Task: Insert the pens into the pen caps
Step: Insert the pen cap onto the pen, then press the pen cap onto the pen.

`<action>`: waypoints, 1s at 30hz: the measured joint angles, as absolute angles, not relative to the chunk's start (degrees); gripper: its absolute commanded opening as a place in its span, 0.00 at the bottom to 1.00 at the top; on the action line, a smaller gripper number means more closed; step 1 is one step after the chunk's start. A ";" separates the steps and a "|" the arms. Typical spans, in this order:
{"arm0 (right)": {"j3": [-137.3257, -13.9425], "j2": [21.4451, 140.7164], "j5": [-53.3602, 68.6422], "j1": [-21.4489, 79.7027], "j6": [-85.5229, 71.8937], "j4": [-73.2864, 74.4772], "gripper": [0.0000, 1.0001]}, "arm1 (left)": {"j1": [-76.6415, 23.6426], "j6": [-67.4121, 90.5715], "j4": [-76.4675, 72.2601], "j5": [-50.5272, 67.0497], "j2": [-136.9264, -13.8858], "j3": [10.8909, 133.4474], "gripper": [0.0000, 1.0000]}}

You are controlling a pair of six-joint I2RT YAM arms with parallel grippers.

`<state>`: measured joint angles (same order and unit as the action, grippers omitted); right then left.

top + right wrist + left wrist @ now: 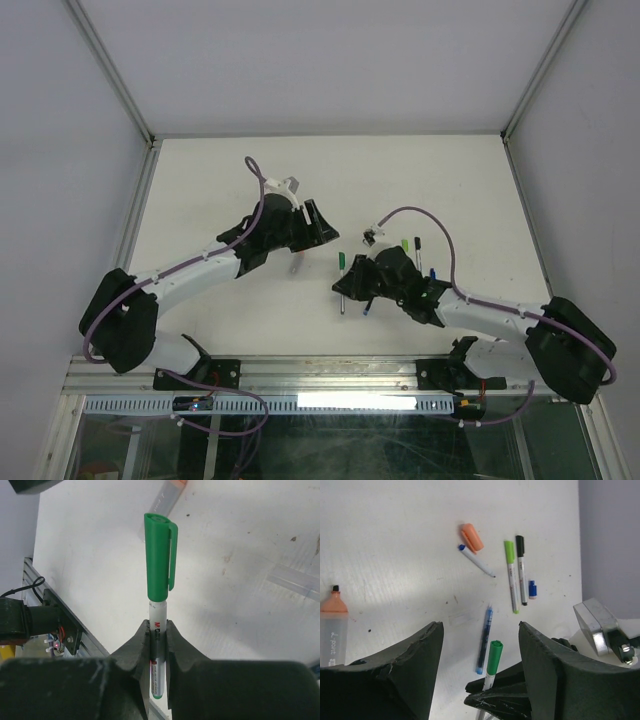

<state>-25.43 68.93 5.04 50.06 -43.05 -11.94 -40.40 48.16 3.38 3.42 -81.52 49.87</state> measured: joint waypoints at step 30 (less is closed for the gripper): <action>-27.81 53.23 3.66 50.06 -39.53 -10.83 0.00 | -39.68 39.94 -13.56 25.78 -78.48 50.74 0.57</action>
<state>-27.81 53.23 3.66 50.06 -39.53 -10.83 -39.68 39.94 -13.56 25.78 -78.48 50.74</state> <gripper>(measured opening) 0.136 0.610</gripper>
